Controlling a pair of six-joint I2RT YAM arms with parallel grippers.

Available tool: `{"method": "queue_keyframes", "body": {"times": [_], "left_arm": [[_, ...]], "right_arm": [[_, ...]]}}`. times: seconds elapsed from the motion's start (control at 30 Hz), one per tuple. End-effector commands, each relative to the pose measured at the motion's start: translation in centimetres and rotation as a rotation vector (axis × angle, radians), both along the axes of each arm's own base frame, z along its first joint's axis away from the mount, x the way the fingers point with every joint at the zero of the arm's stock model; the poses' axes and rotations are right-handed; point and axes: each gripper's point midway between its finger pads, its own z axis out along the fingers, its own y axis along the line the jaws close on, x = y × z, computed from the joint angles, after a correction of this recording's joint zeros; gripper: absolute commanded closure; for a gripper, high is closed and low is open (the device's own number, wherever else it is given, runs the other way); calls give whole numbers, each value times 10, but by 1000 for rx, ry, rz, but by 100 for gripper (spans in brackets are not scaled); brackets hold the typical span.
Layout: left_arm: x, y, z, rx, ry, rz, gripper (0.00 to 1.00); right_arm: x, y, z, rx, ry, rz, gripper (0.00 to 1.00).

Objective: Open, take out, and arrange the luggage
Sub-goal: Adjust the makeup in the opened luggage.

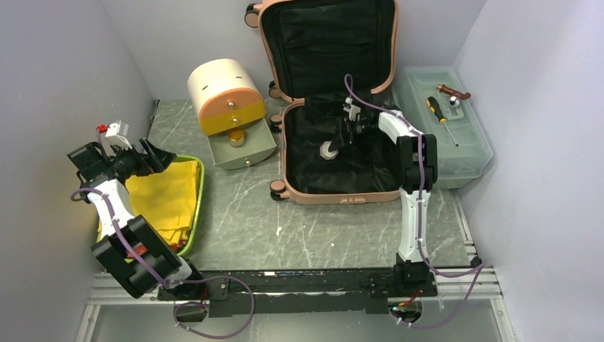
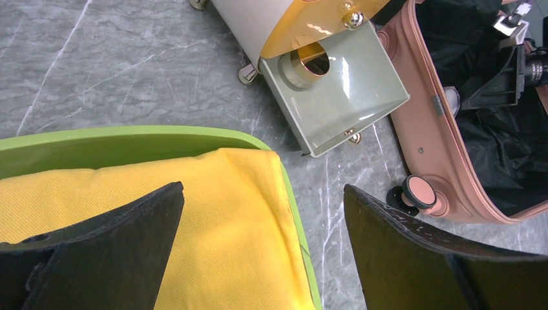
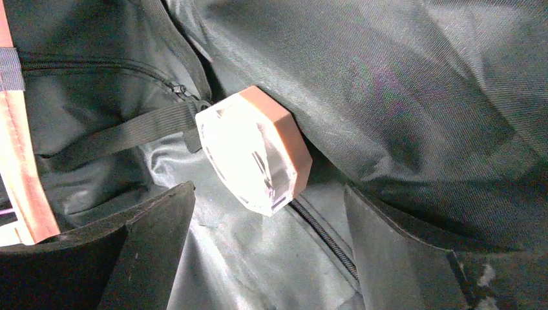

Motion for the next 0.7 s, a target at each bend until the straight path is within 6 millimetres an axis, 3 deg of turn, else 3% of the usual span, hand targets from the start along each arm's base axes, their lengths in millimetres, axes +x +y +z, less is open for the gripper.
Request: {"method": "queue_keyframes", "body": {"times": [0.0, 0.37, 0.5, 0.67], "left_arm": [[1, -1, 5, 0, -20, -14, 1], [1, -1, 3, 0, -17, -14, 1], [1, -1, 3, 2, -18, -14, 1], [1, 0, 4, 5, -19, -14, 1]], "right_arm": [[10, 1, -16, 9, 40, -26, 13], [18, 14, -23, 88, 76, -37, 28], [20, 17, -24, 106, 76, -44, 40], [23, 19, -23, 125, 53, -51, 67]]}}
